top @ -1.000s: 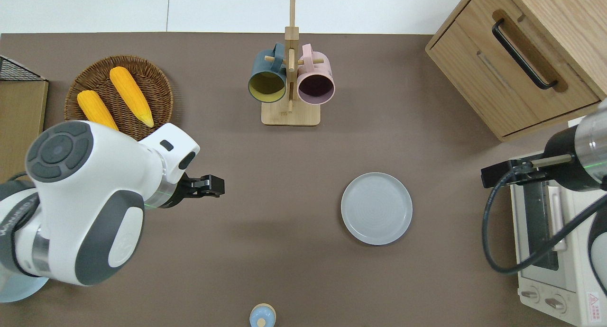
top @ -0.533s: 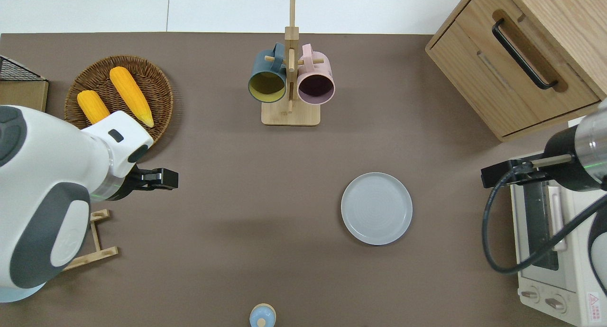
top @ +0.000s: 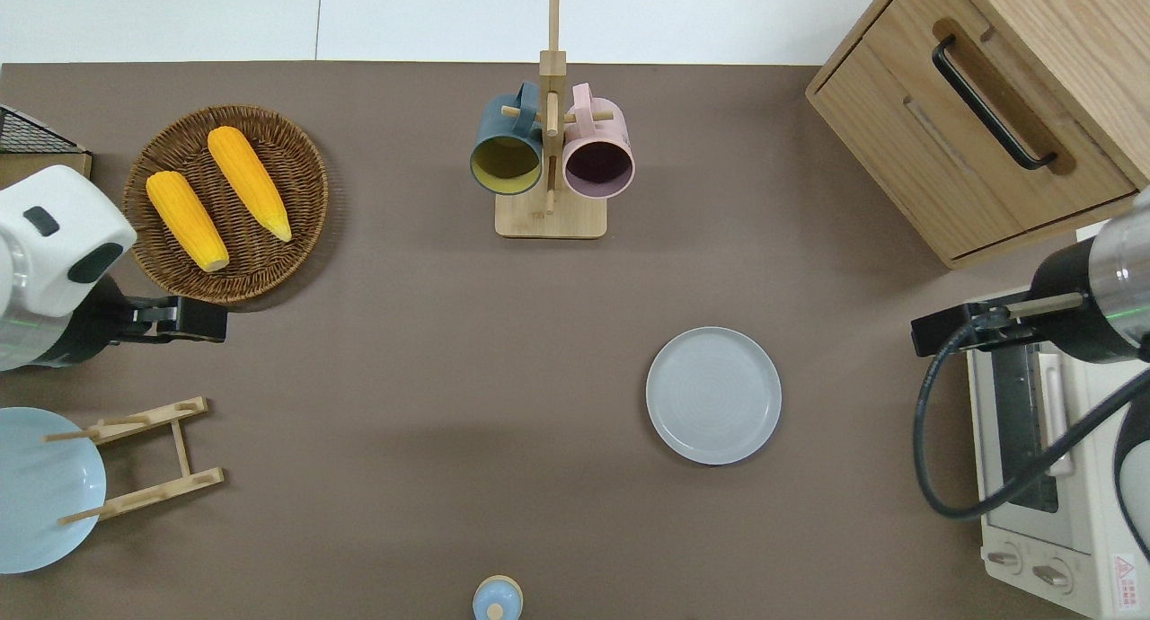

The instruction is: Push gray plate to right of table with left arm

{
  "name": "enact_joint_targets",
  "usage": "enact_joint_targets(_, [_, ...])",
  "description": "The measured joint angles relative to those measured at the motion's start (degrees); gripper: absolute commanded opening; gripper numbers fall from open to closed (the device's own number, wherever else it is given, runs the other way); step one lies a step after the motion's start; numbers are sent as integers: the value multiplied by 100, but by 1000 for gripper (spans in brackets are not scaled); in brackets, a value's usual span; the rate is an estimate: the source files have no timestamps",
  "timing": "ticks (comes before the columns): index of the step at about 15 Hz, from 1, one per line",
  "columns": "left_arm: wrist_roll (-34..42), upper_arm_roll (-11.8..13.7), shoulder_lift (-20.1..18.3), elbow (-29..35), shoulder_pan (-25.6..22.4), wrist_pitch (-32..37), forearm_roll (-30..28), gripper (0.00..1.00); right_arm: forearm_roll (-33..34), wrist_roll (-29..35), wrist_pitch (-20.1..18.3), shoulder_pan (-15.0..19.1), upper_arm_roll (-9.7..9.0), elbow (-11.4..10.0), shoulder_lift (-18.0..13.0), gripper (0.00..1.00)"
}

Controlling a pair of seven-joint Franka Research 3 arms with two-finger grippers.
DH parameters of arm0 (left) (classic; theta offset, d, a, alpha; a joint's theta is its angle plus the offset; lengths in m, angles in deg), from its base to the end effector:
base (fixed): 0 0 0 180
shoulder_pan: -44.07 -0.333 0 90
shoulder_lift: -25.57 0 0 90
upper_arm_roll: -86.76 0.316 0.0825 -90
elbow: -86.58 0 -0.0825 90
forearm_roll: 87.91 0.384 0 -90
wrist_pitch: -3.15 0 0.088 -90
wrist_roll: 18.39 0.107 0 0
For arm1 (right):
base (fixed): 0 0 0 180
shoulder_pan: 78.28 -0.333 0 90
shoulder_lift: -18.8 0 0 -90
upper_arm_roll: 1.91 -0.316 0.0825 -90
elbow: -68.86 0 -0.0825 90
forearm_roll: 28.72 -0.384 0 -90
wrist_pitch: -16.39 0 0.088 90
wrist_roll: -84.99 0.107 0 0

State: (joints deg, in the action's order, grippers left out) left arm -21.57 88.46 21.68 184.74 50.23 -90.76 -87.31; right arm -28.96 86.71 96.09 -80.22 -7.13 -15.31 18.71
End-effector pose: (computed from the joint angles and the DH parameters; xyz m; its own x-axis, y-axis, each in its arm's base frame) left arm 0.5358 -0.0402 0.6000 0.9997 -0.0231 -0.0058 -0.0232 -0.9997 -0.0088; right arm 0.5308 0.0672 0.6574 0.9925 0.0952 -0.0765 0.0953 -0.9954 -0.0017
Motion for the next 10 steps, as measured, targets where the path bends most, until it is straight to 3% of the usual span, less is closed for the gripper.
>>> enact_joint_targets(4, [665,293,7,-129,-13,126,-57,991,0,0,0,0,0,0,0,983])
enact_joint_targets(10, [1082,319,8,-322,-147,296,-70,991,0,0,0,0,0,0,0,983])
